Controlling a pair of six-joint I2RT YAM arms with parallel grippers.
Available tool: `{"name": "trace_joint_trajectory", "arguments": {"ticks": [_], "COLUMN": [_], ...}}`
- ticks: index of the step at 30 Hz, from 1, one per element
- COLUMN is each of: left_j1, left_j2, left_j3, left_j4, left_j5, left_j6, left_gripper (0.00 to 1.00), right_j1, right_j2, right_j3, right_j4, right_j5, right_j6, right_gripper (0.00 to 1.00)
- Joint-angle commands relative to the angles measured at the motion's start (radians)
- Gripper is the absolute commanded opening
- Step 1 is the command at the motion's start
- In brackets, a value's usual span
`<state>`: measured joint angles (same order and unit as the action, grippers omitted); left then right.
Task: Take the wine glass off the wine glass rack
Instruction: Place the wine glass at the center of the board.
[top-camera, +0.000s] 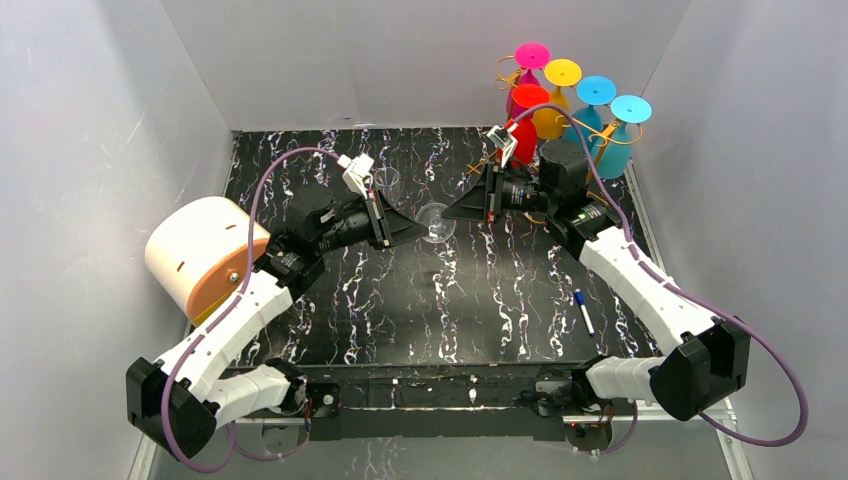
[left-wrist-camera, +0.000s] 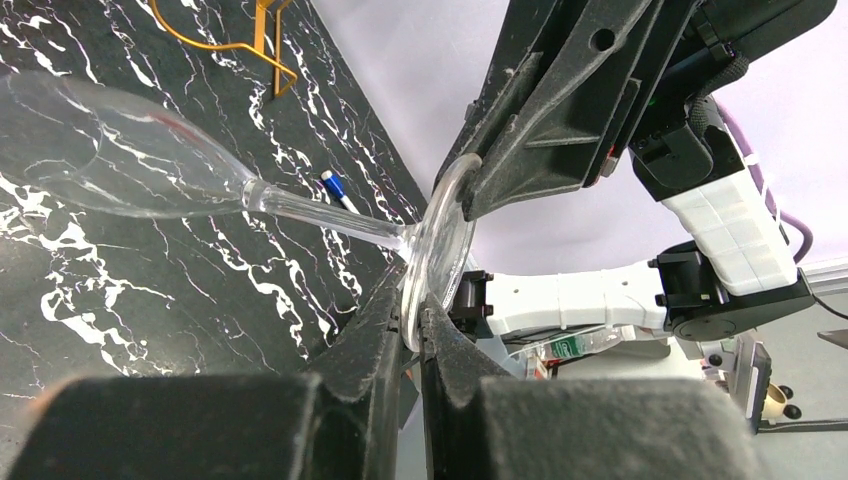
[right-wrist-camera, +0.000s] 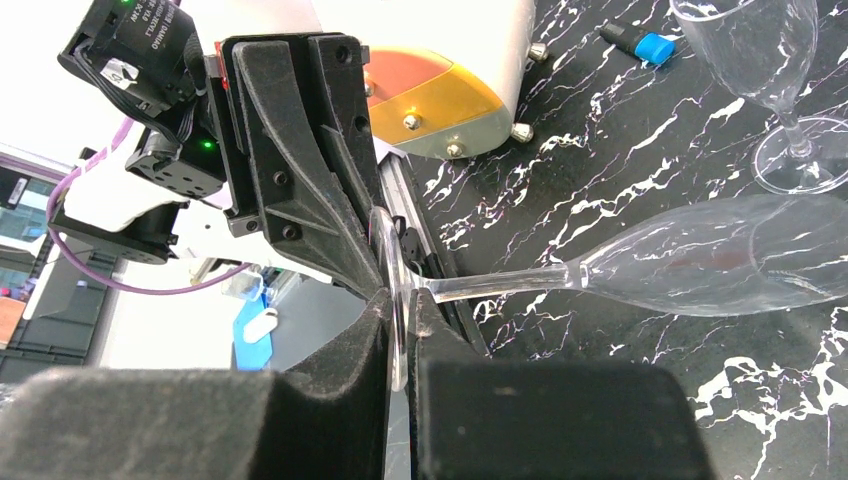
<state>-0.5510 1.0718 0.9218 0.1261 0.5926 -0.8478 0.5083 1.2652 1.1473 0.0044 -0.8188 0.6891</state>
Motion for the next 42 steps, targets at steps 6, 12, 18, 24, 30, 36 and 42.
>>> {"name": "trace_joint_trajectory", "arguments": {"ticks": [6, 12, 18, 24, 30, 36, 42], "left_j1": [-0.009, -0.009, -0.01, -0.01, -0.01, -0.045, -0.068], "left_j2": [0.003, -0.001, -0.009, -0.016, -0.016, -0.03, -0.035], "left_j3": [-0.001, 0.001, 0.003, -0.001, 0.003, -0.097, -0.133], "left_j4": [0.014, 0.014, 0.014, 0.012, -0.035, 0.137, 0.212], "left_j5": [0.062, 0.087, 0.09, 0.088, 0.08, 0.026, 0.029], "left_j6": [0.053, 0.063, 0.07, 0.073, 0.093, -0.073, -0.141], "left_gripper": [0.0, 0.0, 0.0, 0.0, 0.29, 0.41, 0.41], "right_j1": [0.047, 0.058, 0.067, 0.073, 0.081, 0.115, 0.133], "right_j2": [0.006, 0.014, 0.022, 0.019, -0.014, -0.041, -0.073], "right_j3": [0.02, 0.032, 0.04, 0.043, 0.04, 0.024, -0.035], "right_j4": [0.031, 0.012, 0.008, 0.005, 0.011, 0.016, 0.105], "right_j5": [-0.079, -0.048, -0.046, -0.023, 0.047, 0.154, 0.23], "right_j6": [-0.024, -0.036, -0.038, -0.041, -0.068, -0.106, -0.095], "right_gripper": [0.15, 0.16, 0.22, 0.01, 0.01, 0.01, 0.01]}}
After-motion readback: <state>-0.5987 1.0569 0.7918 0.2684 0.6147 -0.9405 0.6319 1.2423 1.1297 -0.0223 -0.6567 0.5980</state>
